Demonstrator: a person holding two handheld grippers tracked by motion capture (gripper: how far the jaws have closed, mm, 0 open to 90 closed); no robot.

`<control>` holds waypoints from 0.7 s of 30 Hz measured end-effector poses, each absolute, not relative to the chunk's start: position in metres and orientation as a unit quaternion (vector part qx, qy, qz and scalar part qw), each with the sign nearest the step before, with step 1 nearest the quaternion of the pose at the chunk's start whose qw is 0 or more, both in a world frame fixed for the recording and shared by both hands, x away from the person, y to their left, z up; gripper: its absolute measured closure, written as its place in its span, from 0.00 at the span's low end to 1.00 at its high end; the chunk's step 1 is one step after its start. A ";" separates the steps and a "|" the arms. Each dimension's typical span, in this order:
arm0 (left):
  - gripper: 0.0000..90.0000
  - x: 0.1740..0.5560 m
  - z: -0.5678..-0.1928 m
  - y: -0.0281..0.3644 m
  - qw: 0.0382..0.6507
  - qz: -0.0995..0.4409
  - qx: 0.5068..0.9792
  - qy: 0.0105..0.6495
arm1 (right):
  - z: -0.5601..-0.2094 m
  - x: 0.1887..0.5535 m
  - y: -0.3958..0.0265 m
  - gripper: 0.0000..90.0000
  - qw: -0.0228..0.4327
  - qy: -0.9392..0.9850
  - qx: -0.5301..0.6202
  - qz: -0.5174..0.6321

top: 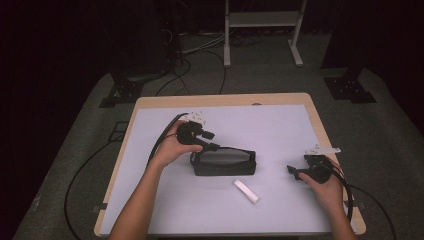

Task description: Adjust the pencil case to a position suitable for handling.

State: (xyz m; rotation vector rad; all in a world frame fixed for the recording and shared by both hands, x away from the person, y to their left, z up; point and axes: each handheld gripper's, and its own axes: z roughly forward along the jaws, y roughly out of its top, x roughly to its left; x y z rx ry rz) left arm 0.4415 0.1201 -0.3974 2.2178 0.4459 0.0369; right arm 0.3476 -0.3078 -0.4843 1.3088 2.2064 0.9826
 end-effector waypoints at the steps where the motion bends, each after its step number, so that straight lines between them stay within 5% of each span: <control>1: 0.42 0.442 -0.397 0.120 0.426 0.015 0.887 0.178 | -0.484 0.348 -0.308 0.17 0.196 0.788 0.467 0.351; 21: 0.19 0.416 -0.390 0.174 0.416 0.076 0.864 0.274 | -0.485 0.347 -0.308 0.17 0.197 0.787 0.467 0.351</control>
